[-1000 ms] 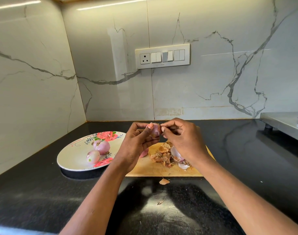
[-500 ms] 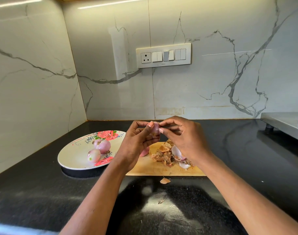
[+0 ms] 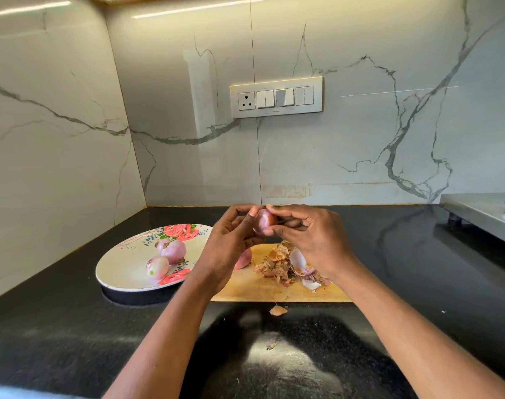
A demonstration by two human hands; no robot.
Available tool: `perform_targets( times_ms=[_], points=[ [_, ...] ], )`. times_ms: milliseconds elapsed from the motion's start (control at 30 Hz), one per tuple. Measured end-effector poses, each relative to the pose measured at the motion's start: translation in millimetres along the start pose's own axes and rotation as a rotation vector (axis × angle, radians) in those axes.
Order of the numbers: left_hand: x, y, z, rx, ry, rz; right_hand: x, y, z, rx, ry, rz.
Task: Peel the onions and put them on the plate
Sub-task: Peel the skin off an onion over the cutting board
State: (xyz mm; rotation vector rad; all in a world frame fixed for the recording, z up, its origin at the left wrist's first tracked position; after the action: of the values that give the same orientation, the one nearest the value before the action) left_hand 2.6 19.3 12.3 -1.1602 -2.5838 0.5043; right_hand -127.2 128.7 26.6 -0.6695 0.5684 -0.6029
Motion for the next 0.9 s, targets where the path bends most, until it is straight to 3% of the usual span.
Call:
perform_targets(
  times_ms=[267, 467, 900],
  points=[
    [-0.2, 0.7, 2.8, -0.042, 0.077, -0.006, -3.3, -2.0, -8.1, 0.123, -0.086, -0.045],
    [-2.9, 0.4, -0.5, -0.031, 0.025, -0.031, 3.0, -0.6, 0.2, 0.110, -0.008, 0.142],
    [0.2, 1.3, -2.7, -0.014, -0.044, 0.005, -1.4, -1.5, -3.5, 0.039, 0.141, 0.069]
  ],
)
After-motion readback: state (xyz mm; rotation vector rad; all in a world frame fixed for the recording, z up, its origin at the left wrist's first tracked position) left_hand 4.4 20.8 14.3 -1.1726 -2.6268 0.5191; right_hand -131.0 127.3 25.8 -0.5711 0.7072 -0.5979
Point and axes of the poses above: each hand's wrist, its own y-axis away from the middle knuckle, its own x-axis out of the palm, z = x × y, the point moved 3 cm from there along -y, towards the middle knuckle, and after that the axes turned 2 degrees about x, right-handed, at the moved point
